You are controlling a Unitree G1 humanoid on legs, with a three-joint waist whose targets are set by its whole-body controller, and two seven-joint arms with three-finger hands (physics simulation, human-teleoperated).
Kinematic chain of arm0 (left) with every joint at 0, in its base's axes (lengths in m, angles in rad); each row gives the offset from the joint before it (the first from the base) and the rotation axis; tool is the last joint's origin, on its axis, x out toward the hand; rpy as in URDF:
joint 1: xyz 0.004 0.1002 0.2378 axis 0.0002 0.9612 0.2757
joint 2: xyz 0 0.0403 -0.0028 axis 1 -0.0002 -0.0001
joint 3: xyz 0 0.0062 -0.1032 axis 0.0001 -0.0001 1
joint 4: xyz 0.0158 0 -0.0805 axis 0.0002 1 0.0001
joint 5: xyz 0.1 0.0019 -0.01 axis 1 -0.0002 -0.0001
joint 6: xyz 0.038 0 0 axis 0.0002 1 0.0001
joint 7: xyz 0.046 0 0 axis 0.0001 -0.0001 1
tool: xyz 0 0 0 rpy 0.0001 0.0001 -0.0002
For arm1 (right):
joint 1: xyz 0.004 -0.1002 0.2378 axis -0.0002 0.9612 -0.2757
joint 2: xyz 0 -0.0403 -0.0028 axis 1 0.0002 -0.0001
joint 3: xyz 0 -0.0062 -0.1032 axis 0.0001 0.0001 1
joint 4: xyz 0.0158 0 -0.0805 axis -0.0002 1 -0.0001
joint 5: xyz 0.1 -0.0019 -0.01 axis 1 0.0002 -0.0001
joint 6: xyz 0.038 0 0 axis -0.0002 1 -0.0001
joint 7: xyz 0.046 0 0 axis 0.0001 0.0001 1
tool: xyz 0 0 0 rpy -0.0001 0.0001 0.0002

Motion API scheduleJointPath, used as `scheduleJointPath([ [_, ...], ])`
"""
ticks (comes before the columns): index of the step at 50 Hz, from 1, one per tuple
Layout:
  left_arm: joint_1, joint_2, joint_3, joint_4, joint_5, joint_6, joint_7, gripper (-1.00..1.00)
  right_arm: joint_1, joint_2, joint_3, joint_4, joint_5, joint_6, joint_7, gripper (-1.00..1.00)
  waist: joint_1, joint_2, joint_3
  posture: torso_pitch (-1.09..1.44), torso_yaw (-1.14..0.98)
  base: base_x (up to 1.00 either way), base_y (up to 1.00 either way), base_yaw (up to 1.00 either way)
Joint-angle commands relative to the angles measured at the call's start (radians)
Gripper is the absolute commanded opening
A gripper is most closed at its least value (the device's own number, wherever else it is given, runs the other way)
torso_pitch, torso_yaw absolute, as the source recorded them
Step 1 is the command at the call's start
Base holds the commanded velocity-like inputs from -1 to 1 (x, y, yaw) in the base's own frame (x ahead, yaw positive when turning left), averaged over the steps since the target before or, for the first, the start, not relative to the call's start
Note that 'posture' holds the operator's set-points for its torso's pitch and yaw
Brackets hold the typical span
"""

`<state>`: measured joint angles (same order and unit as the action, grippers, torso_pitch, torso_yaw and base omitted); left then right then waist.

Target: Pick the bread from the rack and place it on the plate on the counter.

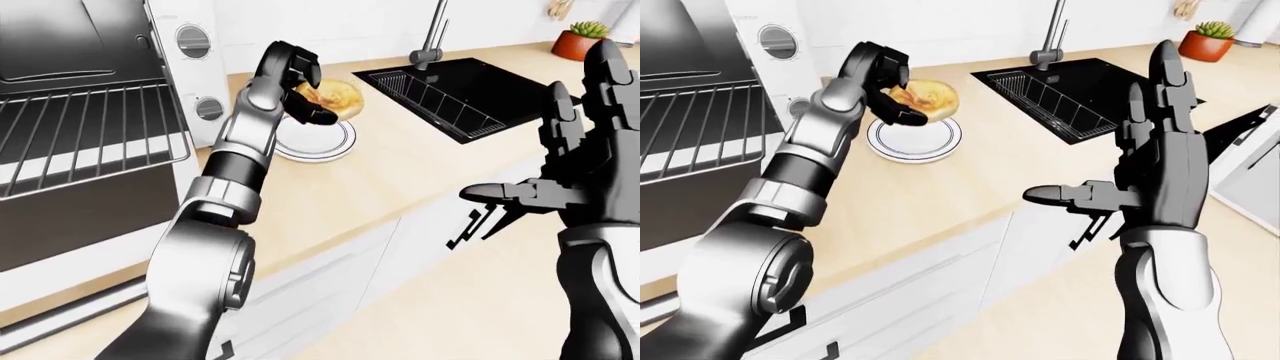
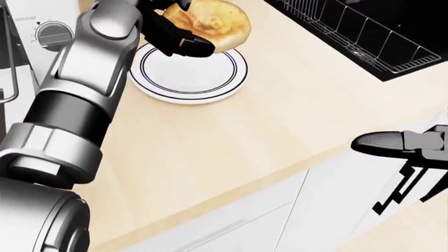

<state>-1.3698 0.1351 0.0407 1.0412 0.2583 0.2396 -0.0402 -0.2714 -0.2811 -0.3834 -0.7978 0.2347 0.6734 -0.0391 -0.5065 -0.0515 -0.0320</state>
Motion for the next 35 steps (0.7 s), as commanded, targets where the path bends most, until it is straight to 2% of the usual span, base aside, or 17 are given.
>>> scheduleJointPath([
  [1,-0.044,0.009,0.004,-0.041,-0.002,-0.034,0.010,-1.00,-0.020,-0.012,-0.009,-0.024,-0.004,-0.026,-0.003,1.00,-0.001,0.000,-0.025,0.00,-0.44,0.00,0.00,0.00],
  [35,0.023,0.011,0.009,0.044,0.002,-0.098,0.035,-1.00,-0.006,0.001,-0.003,-0.028,-0.022,-0.031,0.007,1.00,-0.008,0.006,-0.031,0.00,-0.44,0.00,0.00,0.00],
])
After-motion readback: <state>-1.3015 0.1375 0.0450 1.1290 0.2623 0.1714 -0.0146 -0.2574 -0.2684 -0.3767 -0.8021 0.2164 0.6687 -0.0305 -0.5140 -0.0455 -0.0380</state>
